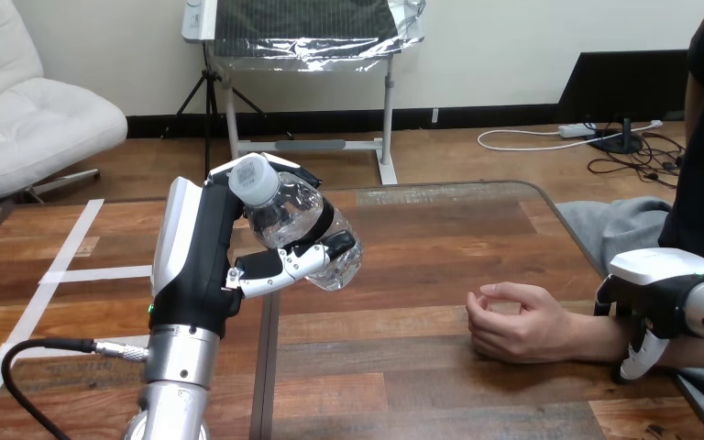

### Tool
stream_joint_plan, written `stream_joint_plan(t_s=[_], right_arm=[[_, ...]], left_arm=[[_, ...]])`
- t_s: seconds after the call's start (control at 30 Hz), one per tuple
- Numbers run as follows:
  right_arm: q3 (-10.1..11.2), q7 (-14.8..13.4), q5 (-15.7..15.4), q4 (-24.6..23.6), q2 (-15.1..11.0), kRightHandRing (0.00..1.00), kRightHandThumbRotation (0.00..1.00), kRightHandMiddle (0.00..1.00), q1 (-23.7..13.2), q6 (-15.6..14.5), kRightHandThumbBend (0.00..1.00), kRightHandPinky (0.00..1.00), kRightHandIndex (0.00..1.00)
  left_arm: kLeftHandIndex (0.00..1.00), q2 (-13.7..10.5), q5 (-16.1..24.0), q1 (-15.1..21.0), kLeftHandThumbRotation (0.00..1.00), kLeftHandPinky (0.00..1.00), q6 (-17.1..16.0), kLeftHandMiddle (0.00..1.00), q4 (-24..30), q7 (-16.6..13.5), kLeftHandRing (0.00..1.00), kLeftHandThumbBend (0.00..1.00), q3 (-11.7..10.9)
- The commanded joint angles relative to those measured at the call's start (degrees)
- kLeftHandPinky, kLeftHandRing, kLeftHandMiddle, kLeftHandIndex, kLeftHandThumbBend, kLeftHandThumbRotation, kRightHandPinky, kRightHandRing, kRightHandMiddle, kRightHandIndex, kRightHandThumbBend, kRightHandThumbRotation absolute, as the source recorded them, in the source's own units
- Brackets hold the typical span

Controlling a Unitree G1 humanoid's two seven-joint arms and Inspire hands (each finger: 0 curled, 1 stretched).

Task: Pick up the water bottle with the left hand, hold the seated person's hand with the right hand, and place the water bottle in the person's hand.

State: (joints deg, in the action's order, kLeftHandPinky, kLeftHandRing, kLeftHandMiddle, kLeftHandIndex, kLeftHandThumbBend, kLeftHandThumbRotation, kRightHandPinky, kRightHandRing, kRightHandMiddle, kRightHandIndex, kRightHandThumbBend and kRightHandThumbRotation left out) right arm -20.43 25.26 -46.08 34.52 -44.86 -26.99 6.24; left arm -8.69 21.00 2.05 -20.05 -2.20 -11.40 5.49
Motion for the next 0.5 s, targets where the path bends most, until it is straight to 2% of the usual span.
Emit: stream_joint_plan(t_s=[0.0,0.27,0.47], right_arm=[[-1.24,-1.51,0.70,1.67,2.19,0.54,0.00,0.61,-2.45,1.13,0.65,0.46,0.60],[-1.56,-2.96,0.77,3.23,3.15,0.55,0.00,0.62,-2.40,1.39,0.65,0.47,0.60],[-2.15,-2.63,0.64,4.76,4.20,0.55,0.00,0.63,-2.71,0.60,0.64,0.47,0.66]], left_arm=[[0.52,-0.35,-0.31,2.04,0.00,0.36,-0.32,0.41,3.93,-0.35,0.37,0.54,-1.80],[0.52,-0.53,-0.09,1.79,0.00,0.36,-0.10,0.41,4.19,-0.28,0.37,0.54,-2.09],[0.52,-0.68,0.64,1.86,0.00,0.35,-0.77,0.42,3.93,-0.66,0.37,0.54,-2.52]])
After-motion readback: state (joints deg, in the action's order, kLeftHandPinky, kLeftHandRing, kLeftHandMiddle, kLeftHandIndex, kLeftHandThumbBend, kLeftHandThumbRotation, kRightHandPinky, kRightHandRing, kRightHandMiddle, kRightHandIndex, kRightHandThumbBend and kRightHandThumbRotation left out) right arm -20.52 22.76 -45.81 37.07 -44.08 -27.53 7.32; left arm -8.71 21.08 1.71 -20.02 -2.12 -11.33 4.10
